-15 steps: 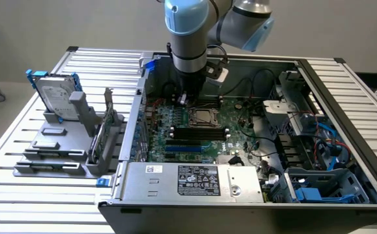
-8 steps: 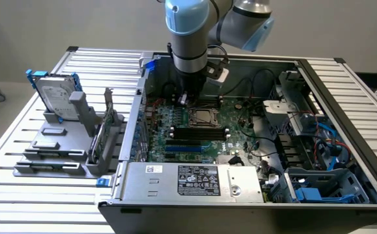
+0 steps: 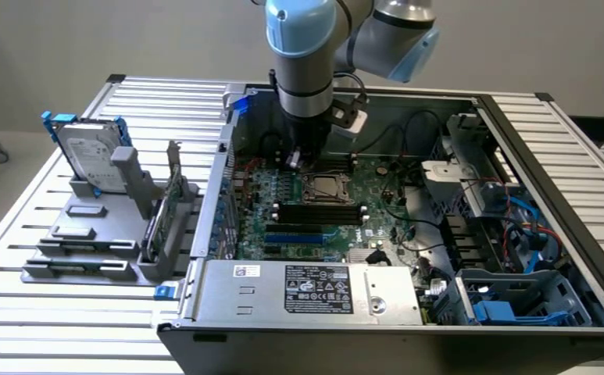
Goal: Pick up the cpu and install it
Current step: 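Install the first cpu locking lever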
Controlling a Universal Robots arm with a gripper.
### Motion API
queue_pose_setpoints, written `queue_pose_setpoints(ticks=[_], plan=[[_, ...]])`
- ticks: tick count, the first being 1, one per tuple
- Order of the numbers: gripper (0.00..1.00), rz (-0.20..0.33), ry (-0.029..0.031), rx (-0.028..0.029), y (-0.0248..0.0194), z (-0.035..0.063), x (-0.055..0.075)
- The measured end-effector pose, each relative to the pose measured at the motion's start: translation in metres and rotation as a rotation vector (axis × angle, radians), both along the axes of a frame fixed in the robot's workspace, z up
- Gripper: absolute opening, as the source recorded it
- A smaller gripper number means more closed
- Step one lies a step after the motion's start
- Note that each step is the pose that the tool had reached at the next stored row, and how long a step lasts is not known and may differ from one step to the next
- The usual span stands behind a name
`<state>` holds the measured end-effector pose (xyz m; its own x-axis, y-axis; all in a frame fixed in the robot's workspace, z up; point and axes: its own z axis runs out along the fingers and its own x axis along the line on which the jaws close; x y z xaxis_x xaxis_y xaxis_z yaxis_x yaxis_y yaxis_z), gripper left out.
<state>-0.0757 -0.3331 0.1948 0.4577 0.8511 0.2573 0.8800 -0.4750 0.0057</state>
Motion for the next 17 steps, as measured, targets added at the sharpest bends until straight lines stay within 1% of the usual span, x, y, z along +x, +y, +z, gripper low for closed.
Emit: queue_pose_setpoints(ticks=[12,17], plan=[[0.11,-0.035,-0.0001,-0.0006,0.0,-0.0013,0.0027],[0.11,-0.06,0.0001,-0.0009,-0.0001,-0.0013,0.0035]])
